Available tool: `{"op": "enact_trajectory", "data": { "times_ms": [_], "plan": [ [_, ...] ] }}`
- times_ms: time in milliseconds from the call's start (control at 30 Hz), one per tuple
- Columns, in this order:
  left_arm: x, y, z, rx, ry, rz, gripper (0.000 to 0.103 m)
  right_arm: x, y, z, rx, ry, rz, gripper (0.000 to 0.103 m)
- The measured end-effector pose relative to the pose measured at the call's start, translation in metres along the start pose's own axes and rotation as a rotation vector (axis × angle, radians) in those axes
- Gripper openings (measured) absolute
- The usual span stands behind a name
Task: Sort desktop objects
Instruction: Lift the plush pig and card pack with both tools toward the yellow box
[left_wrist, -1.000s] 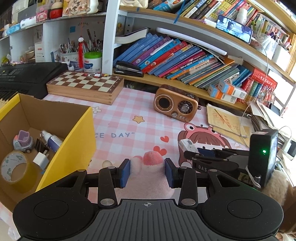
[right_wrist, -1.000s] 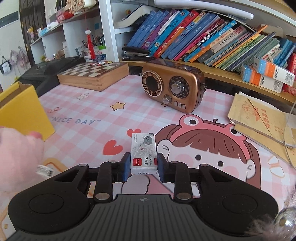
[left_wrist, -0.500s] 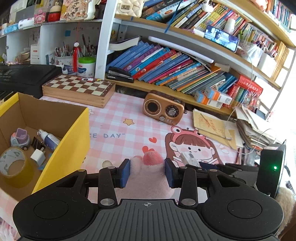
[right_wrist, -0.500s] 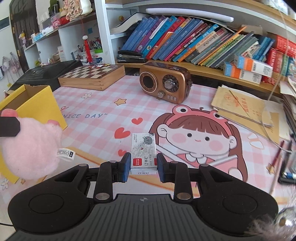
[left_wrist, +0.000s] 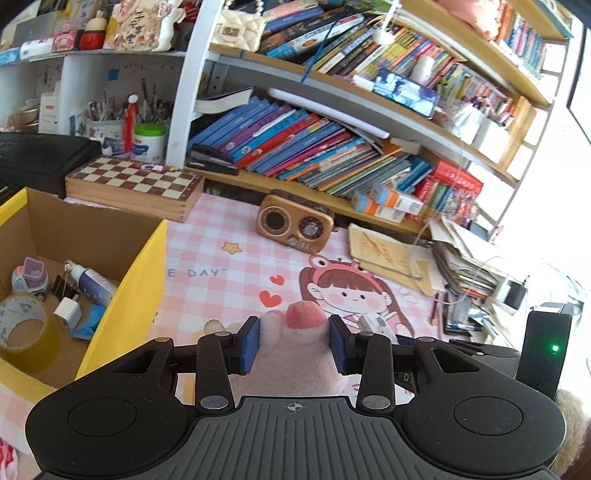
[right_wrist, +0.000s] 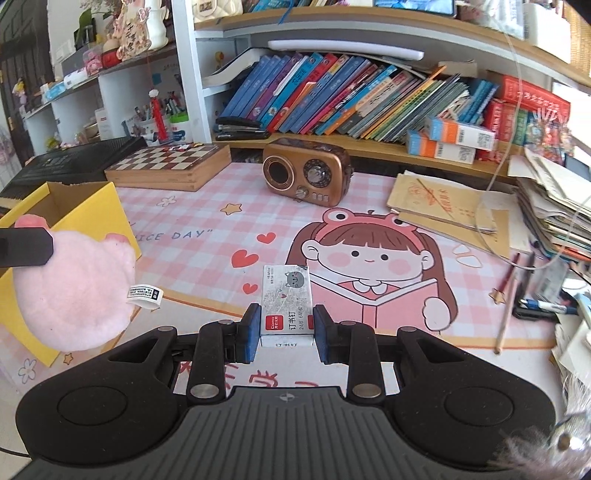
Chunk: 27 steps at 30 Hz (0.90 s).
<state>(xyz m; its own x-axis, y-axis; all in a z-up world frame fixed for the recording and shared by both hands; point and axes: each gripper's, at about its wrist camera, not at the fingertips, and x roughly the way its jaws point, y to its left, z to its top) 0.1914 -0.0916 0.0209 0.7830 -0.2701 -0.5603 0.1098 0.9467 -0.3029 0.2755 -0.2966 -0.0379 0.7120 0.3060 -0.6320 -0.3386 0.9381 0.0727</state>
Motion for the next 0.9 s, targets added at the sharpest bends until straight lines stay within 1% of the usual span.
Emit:
{"op": "enact_trajectory", "data": {
  "times_ms": [267, 500, 733, 900],
  "plan": [
    [-0.027, 0.012, -0.013, 0.014, 0.0, -0.062, 0.038, -0.033, 0.025, -0.015, 0.037, -0.014, -0.042, 0.028],
    [-0.059, 0.029, -0.031, 0.011, 0.009, -0.095, 0.038, -0.063, 0.057, -0.036, 0.063, -0.01, -0.062, 0.028],
    [-0.095, 0.056, -0.051, -0.001, 0.009, -0.1, 0.038, -0.094, 0.094, -0.059, 0.066, -0.007, -0.065, 0.028],
    [-0.119, 0.079, -0.064, -0.018, 0.007, -0.084, 0.038, -0.113, 0.124, -0.076, 0.061, -0.006, -0.063, 0.028]
  ]
}}
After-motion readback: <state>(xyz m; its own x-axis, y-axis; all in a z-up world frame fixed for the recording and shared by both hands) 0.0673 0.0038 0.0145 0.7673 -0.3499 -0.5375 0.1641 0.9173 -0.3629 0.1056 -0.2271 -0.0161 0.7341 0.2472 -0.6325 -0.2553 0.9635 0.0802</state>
